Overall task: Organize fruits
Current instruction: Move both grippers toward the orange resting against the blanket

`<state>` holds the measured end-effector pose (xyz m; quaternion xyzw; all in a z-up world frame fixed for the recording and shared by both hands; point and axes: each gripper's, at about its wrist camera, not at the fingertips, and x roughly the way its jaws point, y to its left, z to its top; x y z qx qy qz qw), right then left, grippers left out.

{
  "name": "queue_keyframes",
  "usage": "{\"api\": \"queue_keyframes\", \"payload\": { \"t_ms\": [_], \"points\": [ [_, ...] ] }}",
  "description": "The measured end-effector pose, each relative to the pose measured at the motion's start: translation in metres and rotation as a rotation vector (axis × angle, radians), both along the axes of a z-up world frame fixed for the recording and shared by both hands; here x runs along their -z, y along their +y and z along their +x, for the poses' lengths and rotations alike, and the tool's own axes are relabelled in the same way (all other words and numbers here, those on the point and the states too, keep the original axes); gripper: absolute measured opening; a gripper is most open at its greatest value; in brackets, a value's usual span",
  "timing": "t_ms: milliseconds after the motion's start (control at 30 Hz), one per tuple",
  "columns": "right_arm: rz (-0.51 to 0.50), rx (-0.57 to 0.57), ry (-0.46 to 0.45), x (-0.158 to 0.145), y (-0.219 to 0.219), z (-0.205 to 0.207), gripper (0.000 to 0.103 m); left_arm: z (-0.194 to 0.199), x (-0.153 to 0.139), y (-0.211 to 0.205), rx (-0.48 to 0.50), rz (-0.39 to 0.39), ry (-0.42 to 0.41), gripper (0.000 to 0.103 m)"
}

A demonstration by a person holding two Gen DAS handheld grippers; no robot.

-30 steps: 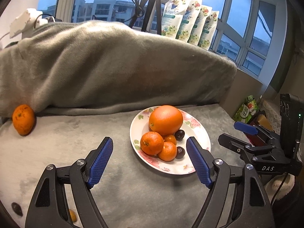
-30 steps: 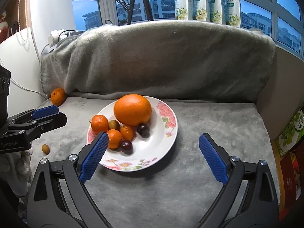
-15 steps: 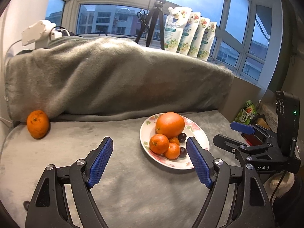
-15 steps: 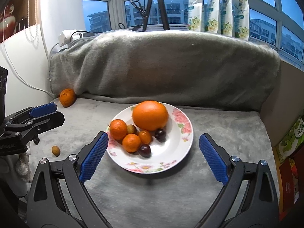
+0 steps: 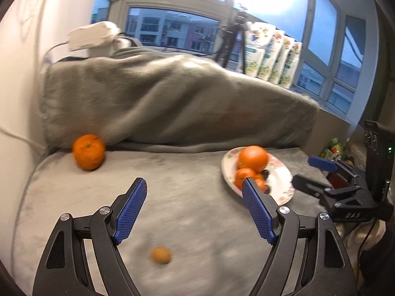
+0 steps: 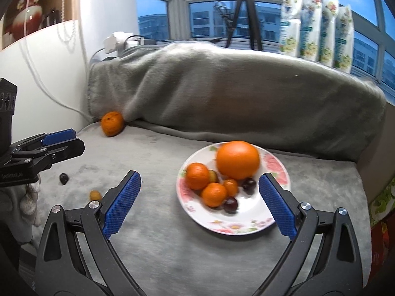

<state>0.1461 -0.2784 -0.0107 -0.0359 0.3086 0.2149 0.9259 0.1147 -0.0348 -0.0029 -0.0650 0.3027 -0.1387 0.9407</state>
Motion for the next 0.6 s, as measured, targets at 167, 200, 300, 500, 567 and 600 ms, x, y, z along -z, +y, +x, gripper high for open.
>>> {"api": "queue_keyframes", "payload": {
  "t_ms": [167, 200, 300, 500, 567, 600],
  "points": [
    [-0.008, -0.056, -0.001, 0.000, 0.021, -0.003, 0.098, -0.012, 0.007, 0.043, -0.084, -0.004, 0.019, 0.080],
    [-0.009, -0.070, 0.001, 0.000, 0.026, -0.004, 0.098, -0.013, 0.009, 0.051, -0.100, -0.002, 0.025, 0.080],
    [-0.013, -0.107, 0.006, 0.000, 0.039, -0.004, 0.098, -0.017, 0.016, 0.075, -0.147, 0.007, 0.040, 0.079],
    [-0.013, -0.182, 0.029, 0.000, 0.071, 0.004, 0.098, -0.017, 0.026, 0.109, -0.198, 0.002, 0.059, 0.079],
    [-0.002, -0.199, 0.041, 0.000, 0.080, 0.009, 0.098, -0.013, 0.028, 0.118, -0.201, -0.008, 0.062, 0.079],
    [0.008, -0.212, 0.051, 0.000, 0.087, 0.013, 0.098, -0.011, 0.029, 0.121, -0.201, -0.015, 0.065, 0.079]
  ]
}}
